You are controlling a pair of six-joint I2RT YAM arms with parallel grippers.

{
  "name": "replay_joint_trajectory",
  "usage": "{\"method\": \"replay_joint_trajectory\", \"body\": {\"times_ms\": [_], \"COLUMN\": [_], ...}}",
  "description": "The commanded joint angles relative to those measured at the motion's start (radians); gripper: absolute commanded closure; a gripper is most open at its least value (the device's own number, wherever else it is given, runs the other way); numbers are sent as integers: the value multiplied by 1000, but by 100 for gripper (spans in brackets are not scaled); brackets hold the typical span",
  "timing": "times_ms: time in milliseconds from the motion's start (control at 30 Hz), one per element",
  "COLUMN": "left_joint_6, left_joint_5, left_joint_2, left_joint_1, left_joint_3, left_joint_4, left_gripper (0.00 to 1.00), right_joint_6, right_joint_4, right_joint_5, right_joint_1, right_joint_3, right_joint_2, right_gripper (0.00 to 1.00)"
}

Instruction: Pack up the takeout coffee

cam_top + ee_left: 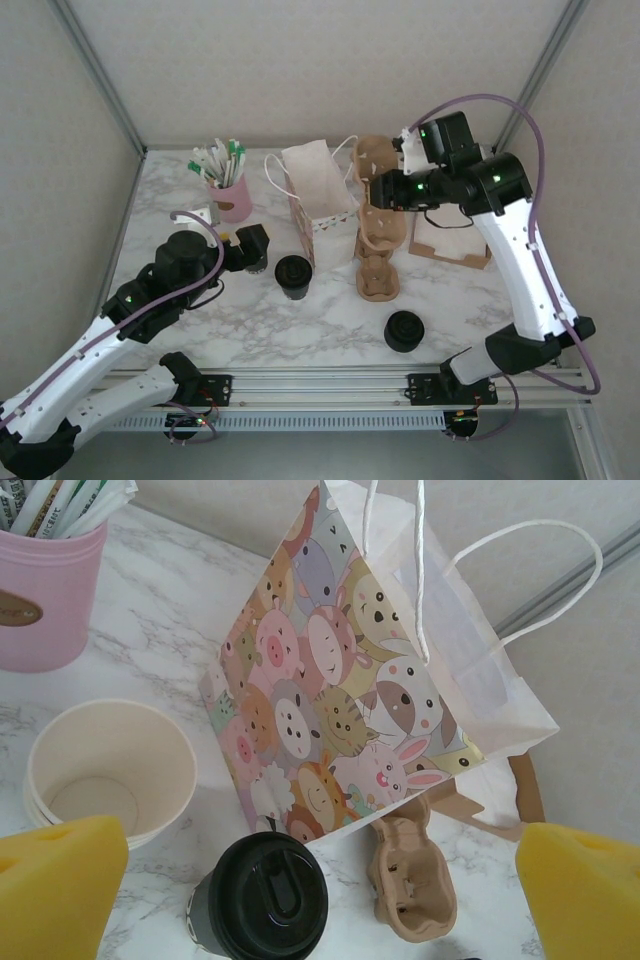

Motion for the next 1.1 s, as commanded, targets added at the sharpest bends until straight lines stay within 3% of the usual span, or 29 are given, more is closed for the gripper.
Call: {"method": "replay_joint_trajectory", "body": {"times_ms": [0, 367, 1067], "left_joint_6": [4, 10, 26], "left_joint_5": [-6, -4, 11], "left_joint_2": [-16, -12, 2], "left_joint_1": [12, 17, 47], "left_joint_3": [24, 8, -11], "left_joint_4": [-18, -2, 6], "left_gripper": [0, 0, 0], "right_joint_6": [-2, 8, -8], "right_joint_4": [10, 52, 91], "right_joint_5": [-89, -141, -134], "right_joint_1": [7, 18, 41], "right_joint_3": [77, 296, 495], "right_joint_2": [54, 257, 509], "right_gripper": [62, 65, 66]}}
